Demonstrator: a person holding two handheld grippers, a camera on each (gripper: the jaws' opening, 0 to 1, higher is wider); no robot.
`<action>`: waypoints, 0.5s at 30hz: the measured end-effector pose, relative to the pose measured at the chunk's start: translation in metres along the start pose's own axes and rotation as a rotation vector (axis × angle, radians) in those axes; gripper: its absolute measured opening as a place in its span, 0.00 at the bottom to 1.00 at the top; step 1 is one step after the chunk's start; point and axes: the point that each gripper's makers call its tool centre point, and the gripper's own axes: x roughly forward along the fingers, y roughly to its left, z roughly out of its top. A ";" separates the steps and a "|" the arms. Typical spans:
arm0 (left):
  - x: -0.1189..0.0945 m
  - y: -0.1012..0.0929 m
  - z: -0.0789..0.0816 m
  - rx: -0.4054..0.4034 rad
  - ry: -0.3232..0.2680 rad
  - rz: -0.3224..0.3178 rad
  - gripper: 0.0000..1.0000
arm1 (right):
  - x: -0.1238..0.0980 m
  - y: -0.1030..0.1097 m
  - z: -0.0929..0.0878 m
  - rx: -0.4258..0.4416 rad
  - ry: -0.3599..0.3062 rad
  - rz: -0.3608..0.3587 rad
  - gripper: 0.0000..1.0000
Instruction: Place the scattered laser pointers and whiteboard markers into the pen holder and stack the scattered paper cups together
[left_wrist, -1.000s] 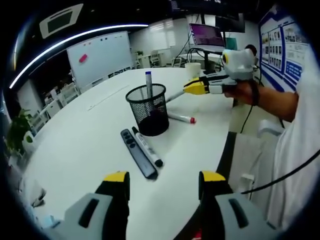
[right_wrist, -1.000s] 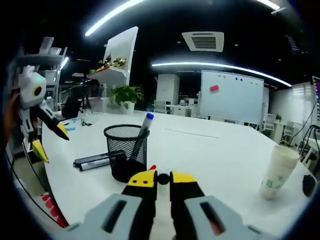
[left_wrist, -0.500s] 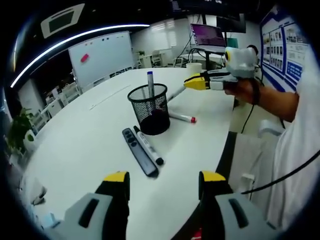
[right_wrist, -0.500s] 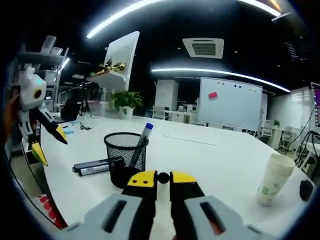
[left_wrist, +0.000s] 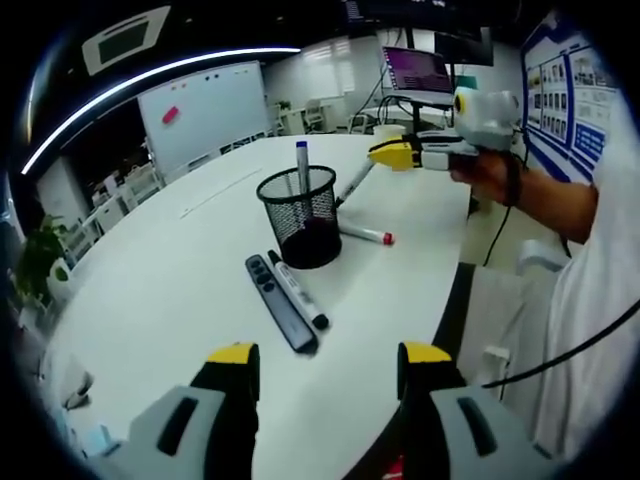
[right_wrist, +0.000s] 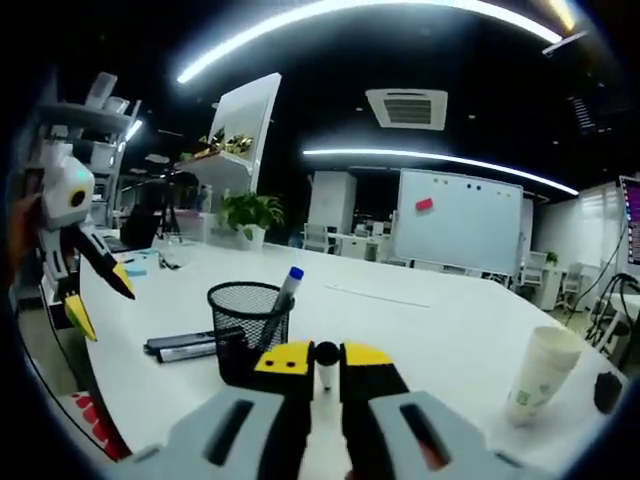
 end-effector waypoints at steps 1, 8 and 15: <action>0.000 0.000 0.000 0.000 0.000 0.000 0.56 | 0.000 0.000 0.001 -0.002 -0.005 0.001 0.11; 0.001 -0.001 0.000 0.000 0.002 -0.003 0.56 | -0.001 0.002 0.010 -0.018 -0.035 0.009 0.11; 0.000 0.001 0.001 0.001 -0.001 0.002 0.56 | -0.001 0.004 0.016 -0.022 -0.045 0.011 0.11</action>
